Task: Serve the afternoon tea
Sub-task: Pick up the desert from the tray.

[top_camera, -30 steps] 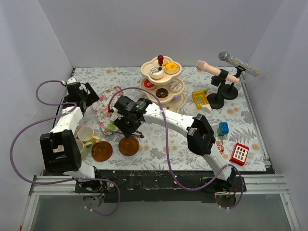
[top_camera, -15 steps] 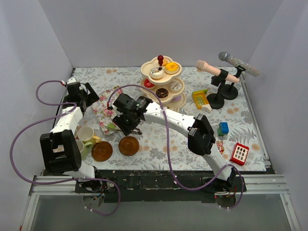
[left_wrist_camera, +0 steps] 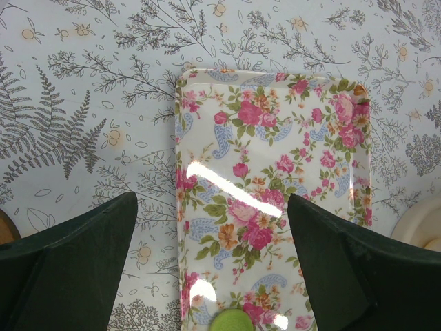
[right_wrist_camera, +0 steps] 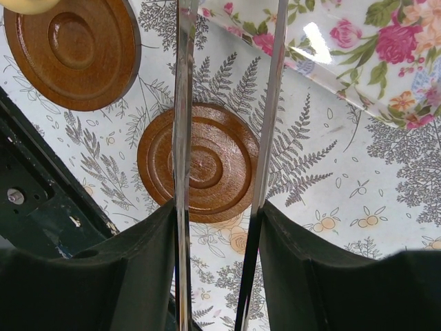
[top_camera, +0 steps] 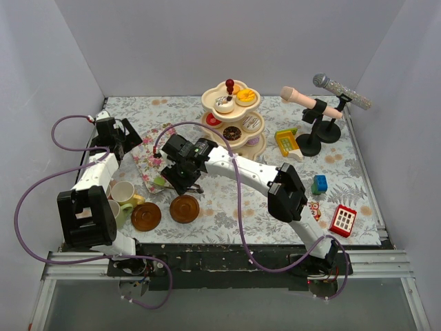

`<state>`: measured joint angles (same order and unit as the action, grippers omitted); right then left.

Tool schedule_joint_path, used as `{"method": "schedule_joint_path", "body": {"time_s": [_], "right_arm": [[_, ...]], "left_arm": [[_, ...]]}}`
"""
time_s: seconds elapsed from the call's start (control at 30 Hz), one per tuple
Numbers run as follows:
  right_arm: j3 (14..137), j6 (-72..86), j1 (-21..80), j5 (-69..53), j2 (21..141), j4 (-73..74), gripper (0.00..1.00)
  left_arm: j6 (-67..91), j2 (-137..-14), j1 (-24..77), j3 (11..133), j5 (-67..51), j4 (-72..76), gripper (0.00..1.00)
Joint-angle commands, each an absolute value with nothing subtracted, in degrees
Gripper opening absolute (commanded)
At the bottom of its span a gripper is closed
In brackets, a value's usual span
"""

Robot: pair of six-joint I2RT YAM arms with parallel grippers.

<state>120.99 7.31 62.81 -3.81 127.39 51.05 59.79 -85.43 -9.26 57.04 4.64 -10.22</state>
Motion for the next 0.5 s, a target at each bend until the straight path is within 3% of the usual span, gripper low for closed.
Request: {"method": "schedule_joint_path", "body": {"time_s": [0.0, 0.33, 0.47], "right_arm": [[123.58, 7.38, 62.67, -5.54, 128.23, 51.42, 0.55], [122.52, 7.82, 62.23, -4.92, 128.23, 51.85, 0.53], [121.38, 8.00, 61.96, -4.48, 127.53, 51.77, 0.48]], "left_arm": [[59.06, -83.14, -9.32, 56.78, 4.57, -9.40, 0.91], [58.97, -83.06, -9.32, 56.69, 4.66, -9.32, 0.91], [58.97, -82.97, -9.32, 56.78, 4.66, -9.40, 0.91]]}}
